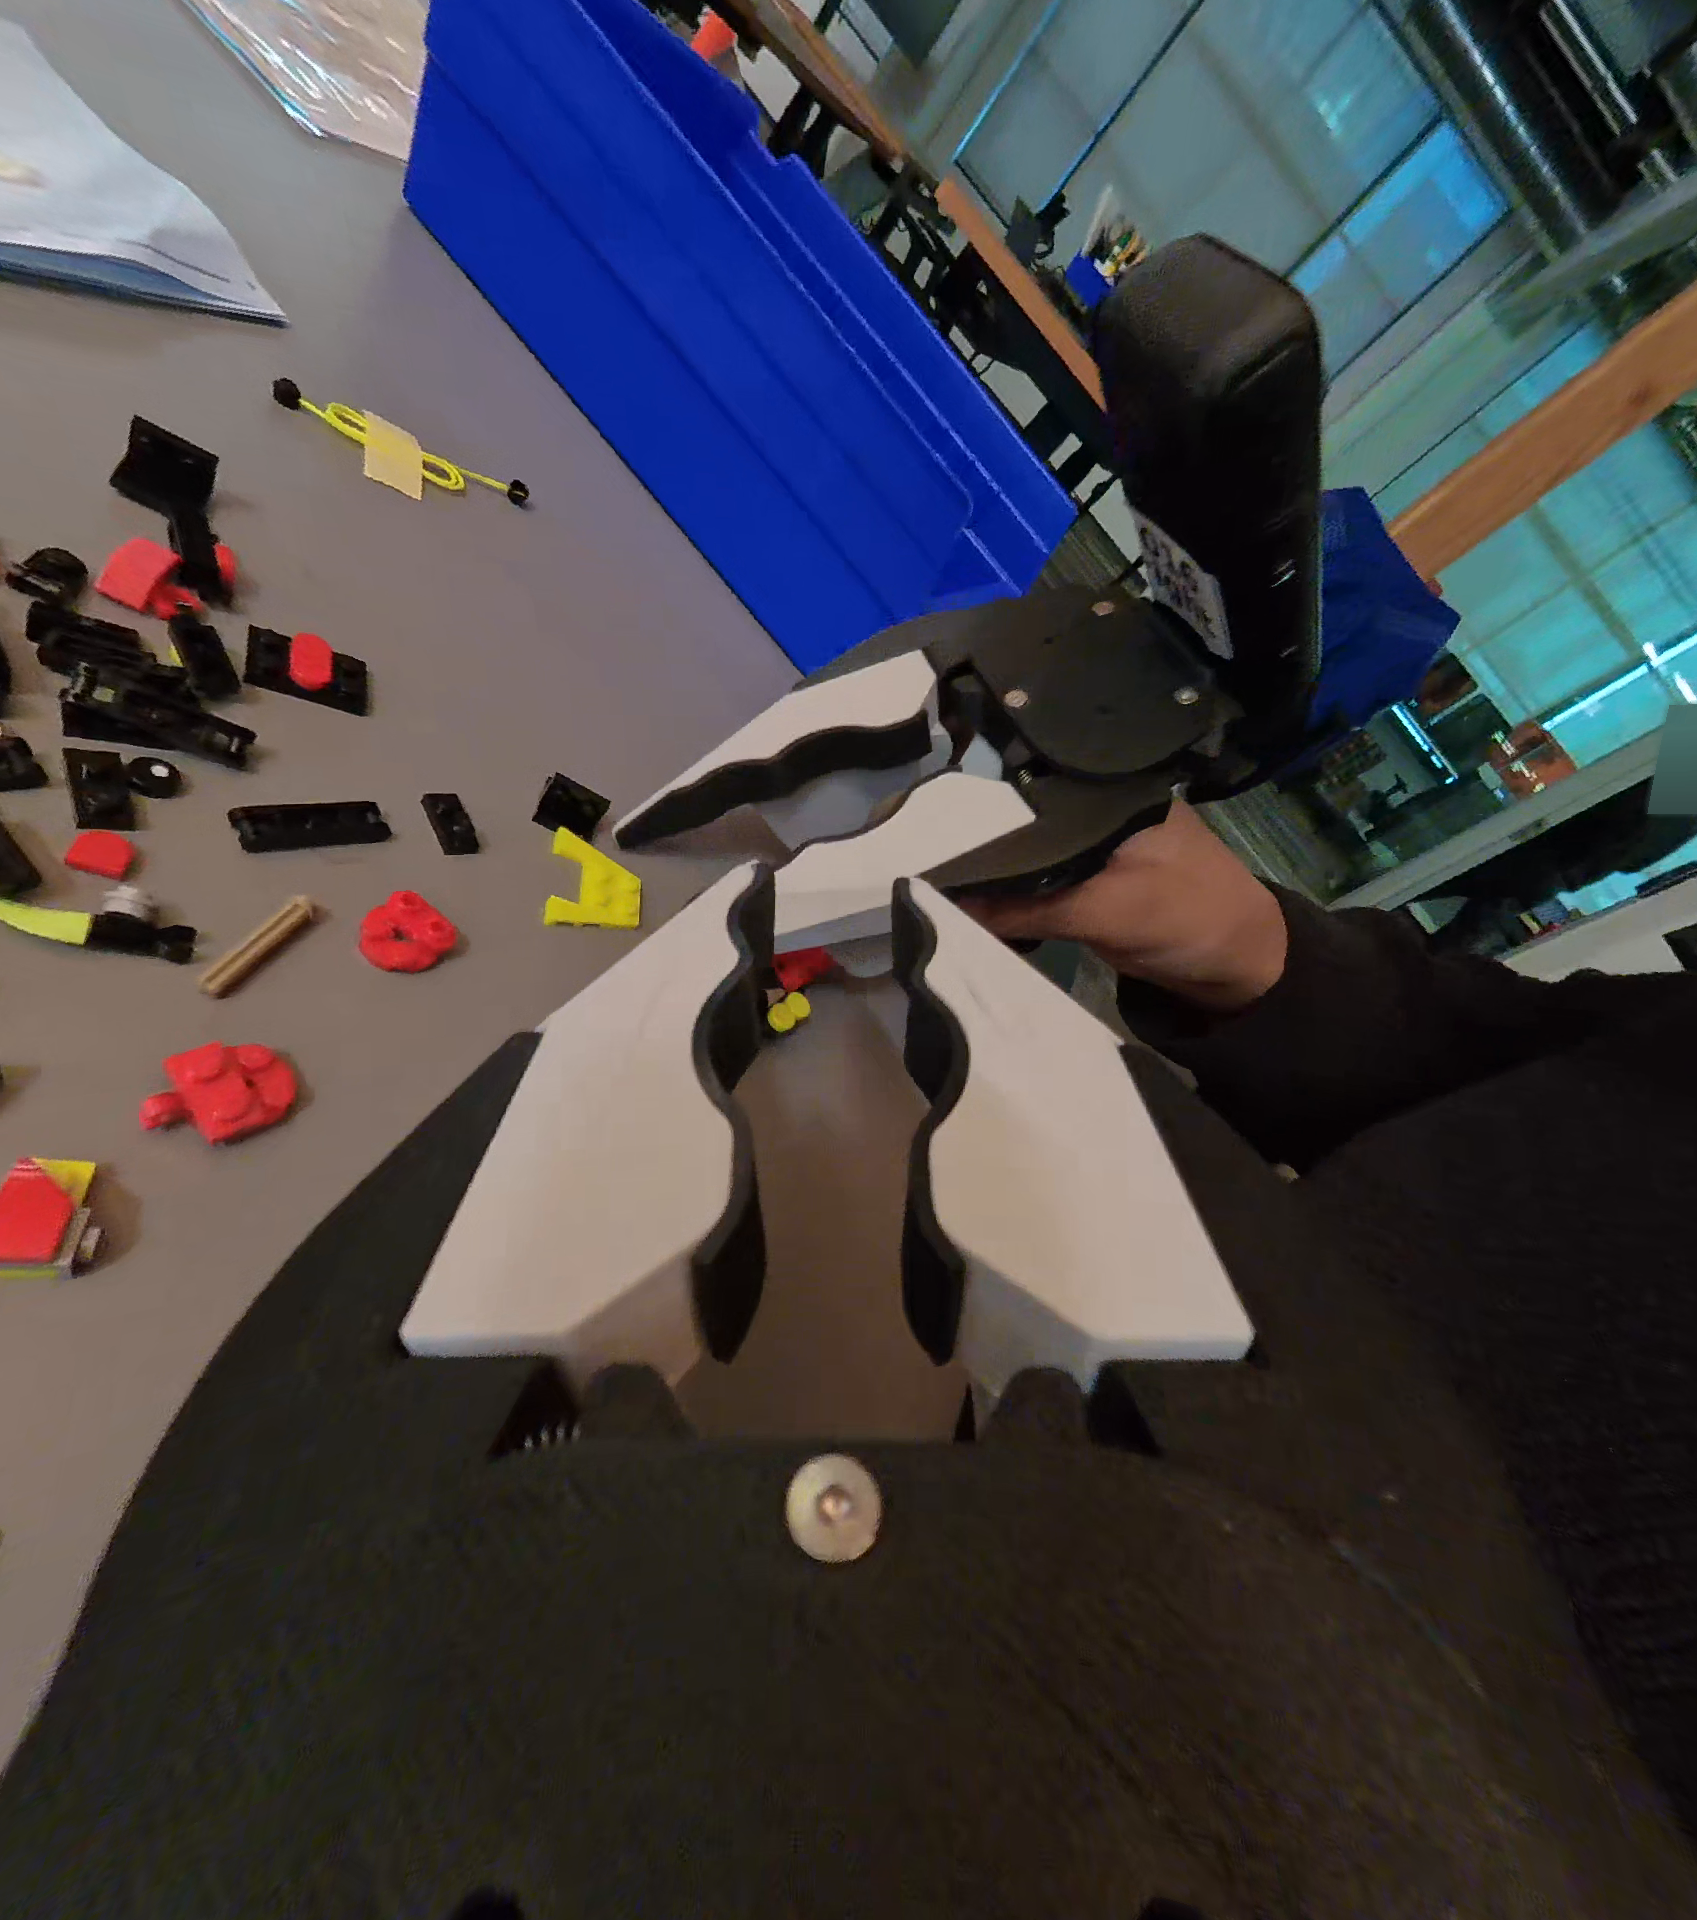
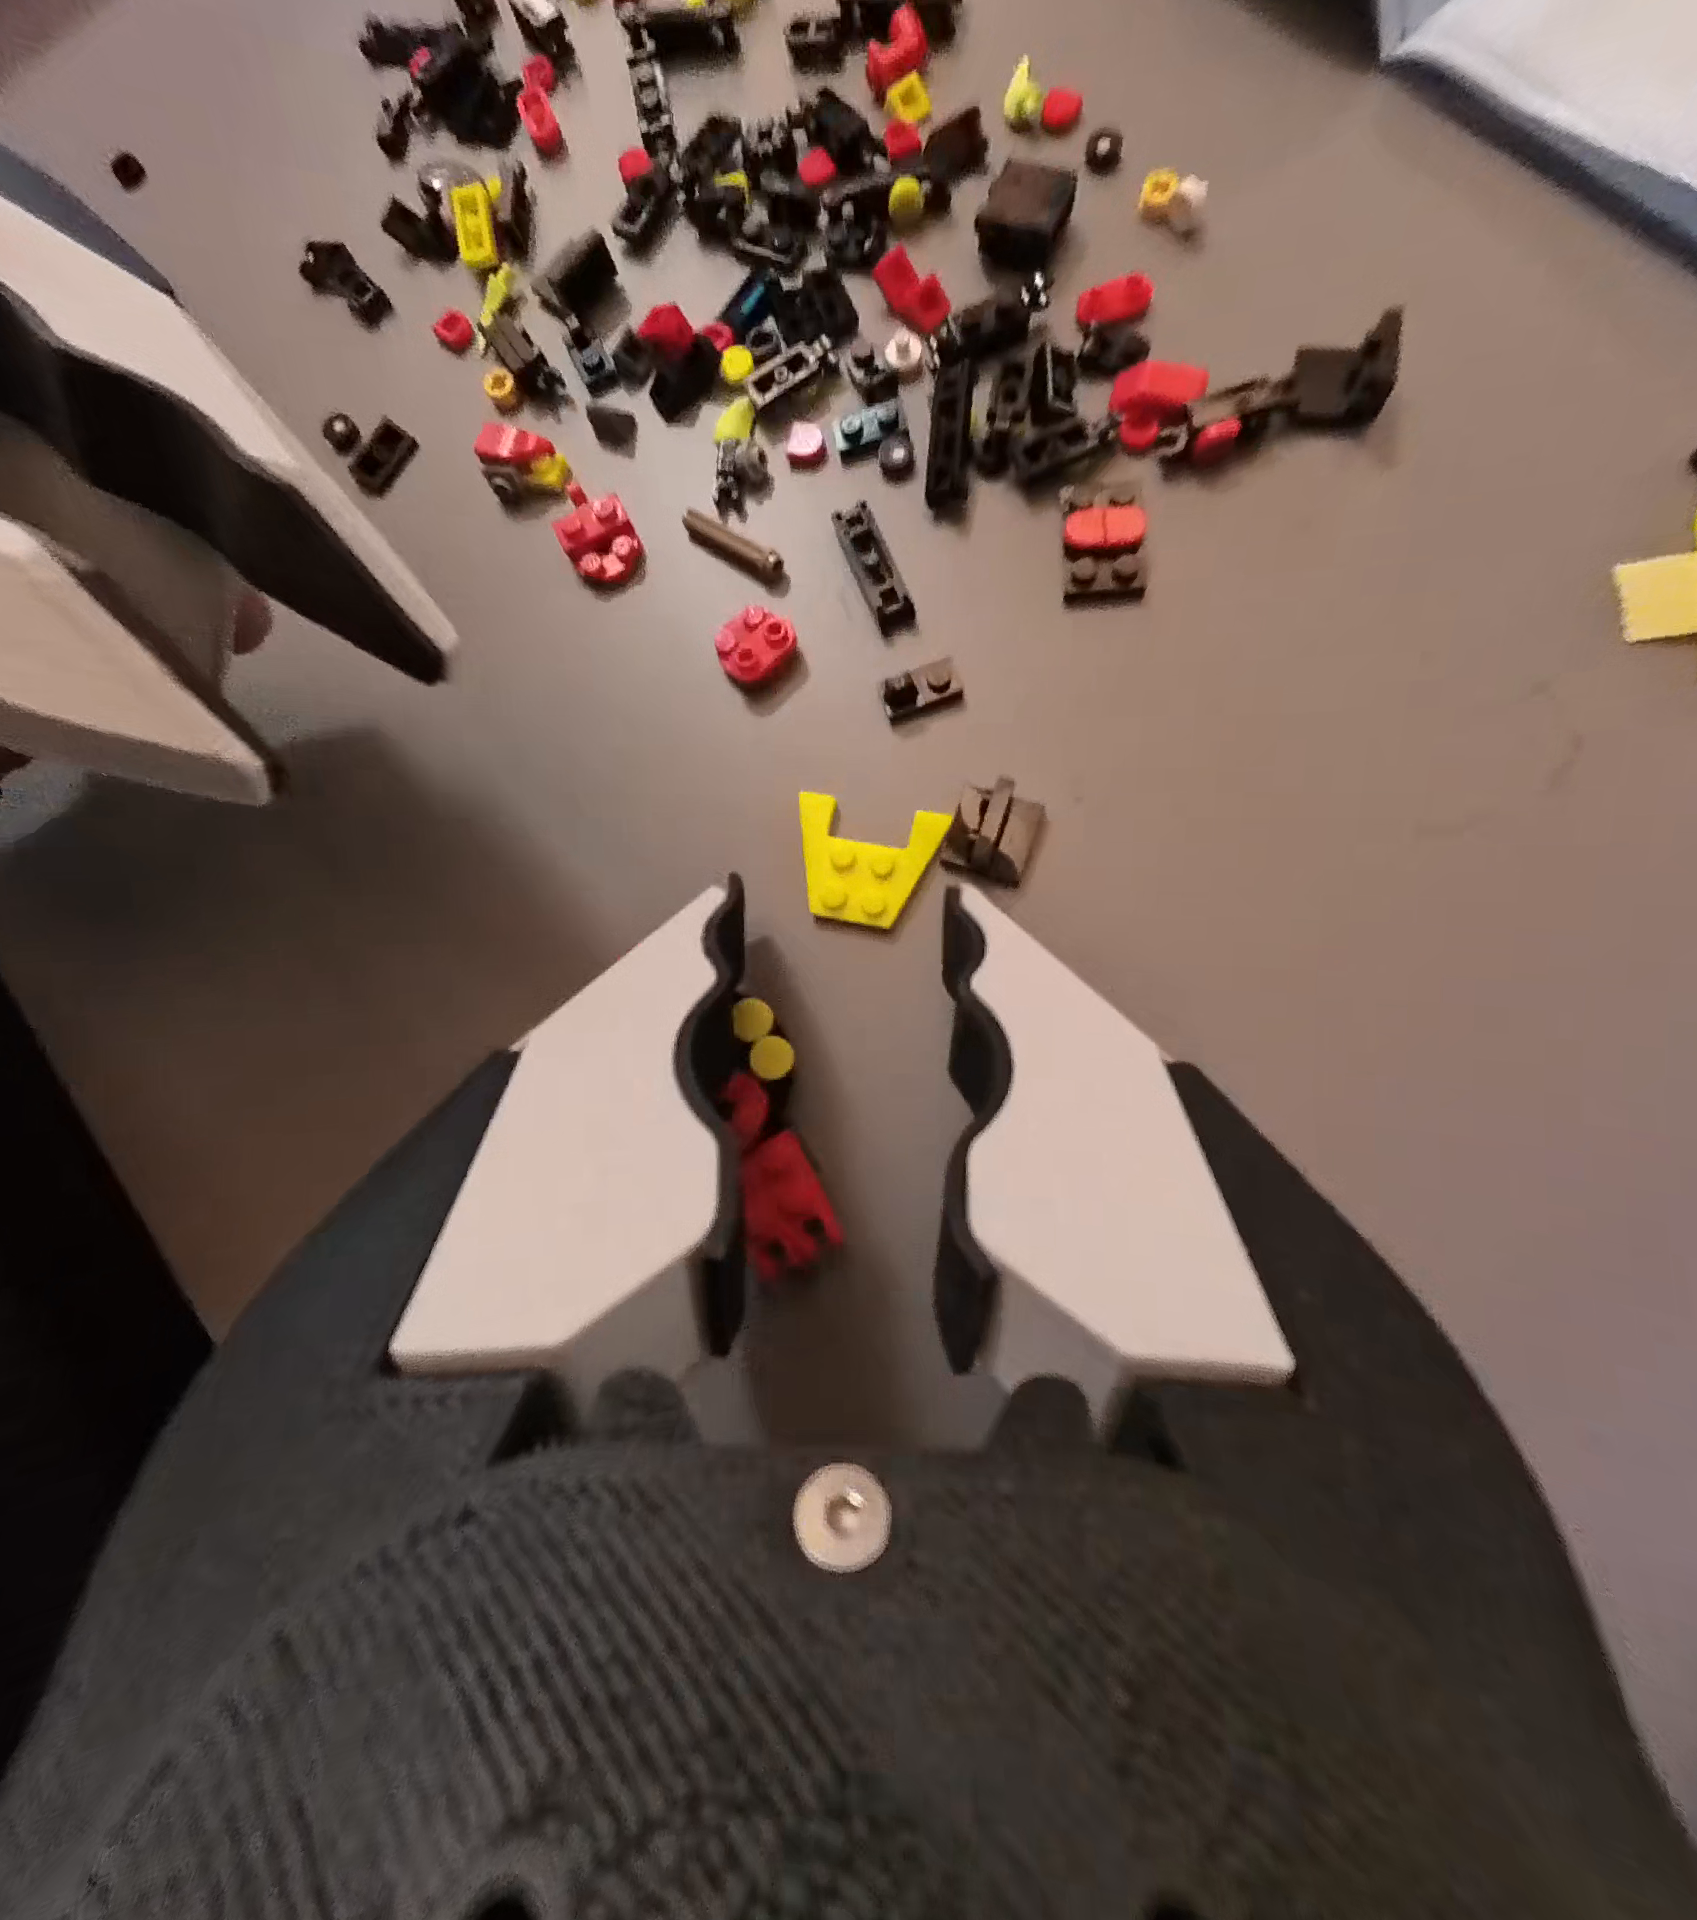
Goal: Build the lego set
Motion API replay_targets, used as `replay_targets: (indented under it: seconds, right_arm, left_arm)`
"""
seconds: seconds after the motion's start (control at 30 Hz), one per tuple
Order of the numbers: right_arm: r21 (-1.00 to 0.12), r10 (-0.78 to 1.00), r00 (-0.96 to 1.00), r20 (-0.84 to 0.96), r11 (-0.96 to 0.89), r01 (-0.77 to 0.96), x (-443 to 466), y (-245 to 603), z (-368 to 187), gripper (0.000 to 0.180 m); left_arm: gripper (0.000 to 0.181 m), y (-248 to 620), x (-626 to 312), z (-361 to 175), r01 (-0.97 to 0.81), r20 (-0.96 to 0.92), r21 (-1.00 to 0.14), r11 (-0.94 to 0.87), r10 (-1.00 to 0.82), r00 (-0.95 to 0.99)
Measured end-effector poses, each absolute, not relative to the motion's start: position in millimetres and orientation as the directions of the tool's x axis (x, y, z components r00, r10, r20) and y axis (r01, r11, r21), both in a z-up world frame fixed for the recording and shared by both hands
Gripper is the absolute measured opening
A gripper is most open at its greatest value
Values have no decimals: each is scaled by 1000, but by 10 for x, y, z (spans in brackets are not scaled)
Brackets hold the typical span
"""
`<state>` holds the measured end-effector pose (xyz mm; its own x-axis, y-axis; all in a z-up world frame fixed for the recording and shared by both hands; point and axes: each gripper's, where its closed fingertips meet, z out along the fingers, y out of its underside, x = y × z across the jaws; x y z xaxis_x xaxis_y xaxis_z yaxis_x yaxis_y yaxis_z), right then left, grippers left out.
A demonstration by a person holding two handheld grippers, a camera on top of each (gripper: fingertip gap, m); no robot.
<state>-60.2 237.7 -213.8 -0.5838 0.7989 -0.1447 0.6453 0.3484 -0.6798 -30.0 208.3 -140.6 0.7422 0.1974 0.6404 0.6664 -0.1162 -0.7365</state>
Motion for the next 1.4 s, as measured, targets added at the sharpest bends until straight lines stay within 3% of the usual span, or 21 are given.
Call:
replay_targets:
  seconds: [0.17, 0.3, 0.47, 0.57, 0.63, 0.83, 1.1, 1.4]
  right_arm:
    - [-668, 792, -607, -65, 418, 615, -669, 2340, -2167, 22]
    - [-665, 760, -650, -16, 477, 574, -652, 2315, -2153, 21]
    - [-792, 670, -742, 13, 460, 401, -516, 2329, -1678, 21]
    - [-793, 605, -787, 123, 536, 288, -352, 2528, -1501, 21]
    - [-768, 554, -819, 152, 587, 255, -236, 2613, -1512, 21]
    - [-692, 455, -890, 4, 644, 326, -23, 2625, -1893, 20]
    - [-693, 372, -928, -29, 662, 287, -31, 2606, -1985, 20]
    - [-694, 335, -940, -64, 662, 283, -59, 2574, -2047, 20]
  left_arm:
    - [20, 2057, -332, -1423, 693, 667, -713, -105, 201, 717]
    - [20, 2047, -318, -1428, 676, 648, -727, -119, 206, 733]
    - [25, 2040, -290, -1492, 629, 592, -756, -180, 222, 775]
    - [32, 2055, -218, -1643, 595, 550, -753, -281, 228, 803]
    - [36, 2082, -163, -1742, 548, 500, -757, -357, 223, 837]
    - [42, 2198, -171, -1969, 284, 211, -791, -542, 194, 958]
    - [38, 2270, -216, -2006, 423, 378, -737, -527, 196, 905]
    - [32, 2343, -213, -2084, 420, 393, -701, -576, 180, 902]
